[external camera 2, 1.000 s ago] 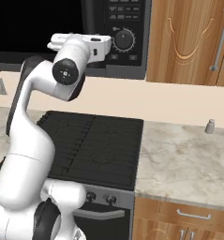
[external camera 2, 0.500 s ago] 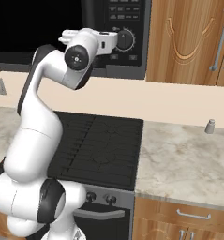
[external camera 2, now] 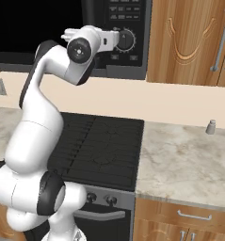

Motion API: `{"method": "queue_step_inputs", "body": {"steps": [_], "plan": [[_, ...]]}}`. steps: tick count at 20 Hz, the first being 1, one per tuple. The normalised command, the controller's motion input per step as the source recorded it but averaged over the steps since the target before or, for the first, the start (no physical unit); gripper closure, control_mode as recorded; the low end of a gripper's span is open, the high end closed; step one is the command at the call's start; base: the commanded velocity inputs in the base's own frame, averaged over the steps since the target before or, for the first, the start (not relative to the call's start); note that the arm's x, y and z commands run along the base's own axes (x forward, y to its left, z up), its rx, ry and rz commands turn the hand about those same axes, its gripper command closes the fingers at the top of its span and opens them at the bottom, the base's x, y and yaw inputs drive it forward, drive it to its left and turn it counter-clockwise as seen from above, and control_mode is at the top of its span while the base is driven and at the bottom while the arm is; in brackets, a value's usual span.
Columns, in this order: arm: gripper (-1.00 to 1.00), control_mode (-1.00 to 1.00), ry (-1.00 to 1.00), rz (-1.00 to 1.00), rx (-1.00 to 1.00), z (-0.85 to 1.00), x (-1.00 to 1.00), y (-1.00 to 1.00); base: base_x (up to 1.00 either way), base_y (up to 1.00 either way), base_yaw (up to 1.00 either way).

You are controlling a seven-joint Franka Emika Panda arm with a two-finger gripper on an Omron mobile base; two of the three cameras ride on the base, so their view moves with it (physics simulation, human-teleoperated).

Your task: Open the microwave door.

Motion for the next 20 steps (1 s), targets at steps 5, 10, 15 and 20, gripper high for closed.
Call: {"method": "queue_step_inputs", "body": {"steps": [5,10,15,20], "plan": [[1.0,-1.0,0.02,0.01,0.0,0.0,0.2,0.0,0.0,0.0,0.0],[1.0,-1.0,0.0,0.0,0.0,0.0,0.0,0.0,0.0,0.0,0.0],[1.0,-1.0,-0.04,0.0,0.0,0.01,-0.22,0.0,0.0,0.0,0.0],[1.0,-1.0,-0.1,0.01,0.0,0.15,-0.61,0.0,0.0,0.0,0.0]]}}
